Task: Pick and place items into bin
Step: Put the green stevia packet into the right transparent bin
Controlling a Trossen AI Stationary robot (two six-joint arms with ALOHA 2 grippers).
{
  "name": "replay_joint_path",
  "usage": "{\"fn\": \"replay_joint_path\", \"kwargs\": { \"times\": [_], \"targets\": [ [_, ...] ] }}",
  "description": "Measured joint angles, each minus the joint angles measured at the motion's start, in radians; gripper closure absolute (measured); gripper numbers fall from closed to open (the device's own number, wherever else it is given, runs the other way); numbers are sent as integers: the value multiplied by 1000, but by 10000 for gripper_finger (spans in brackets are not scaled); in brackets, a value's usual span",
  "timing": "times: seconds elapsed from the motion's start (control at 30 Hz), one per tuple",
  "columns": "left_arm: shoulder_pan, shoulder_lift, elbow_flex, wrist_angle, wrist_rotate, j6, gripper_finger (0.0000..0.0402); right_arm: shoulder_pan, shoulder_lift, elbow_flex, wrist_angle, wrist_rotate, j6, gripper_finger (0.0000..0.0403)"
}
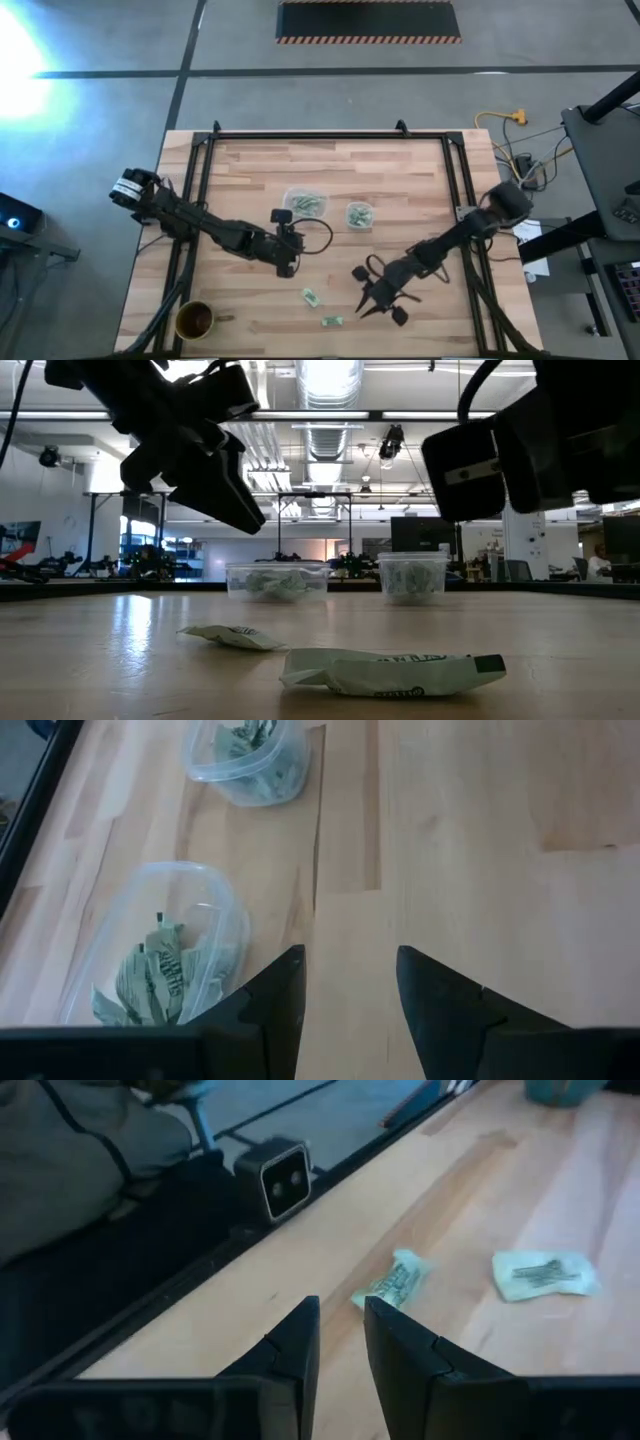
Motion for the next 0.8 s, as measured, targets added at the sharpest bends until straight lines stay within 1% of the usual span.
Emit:
{"fn": "replay_joint_path", "kwargs": {
  "times": [0.27, 0.5, 0.63, 0.8],
  "targets": [
    [-2, 0, -4, -3, -3, -18, 260, 3, 153, 129, -2, 8, -50, 330],
    [-2, 0, -4, -4, -3, -18, 260, 5, 220, 191, -30, 8, -68, 329],
    [-2, 1, -4, -3, -2, -18, 260, 8, 220, 232, -105, 8, -73, 310],
    [-2, 1, -4, -3, -2, -18, 260, 12, 221, 273, -183, 10, -72, 273]
  ]
}}
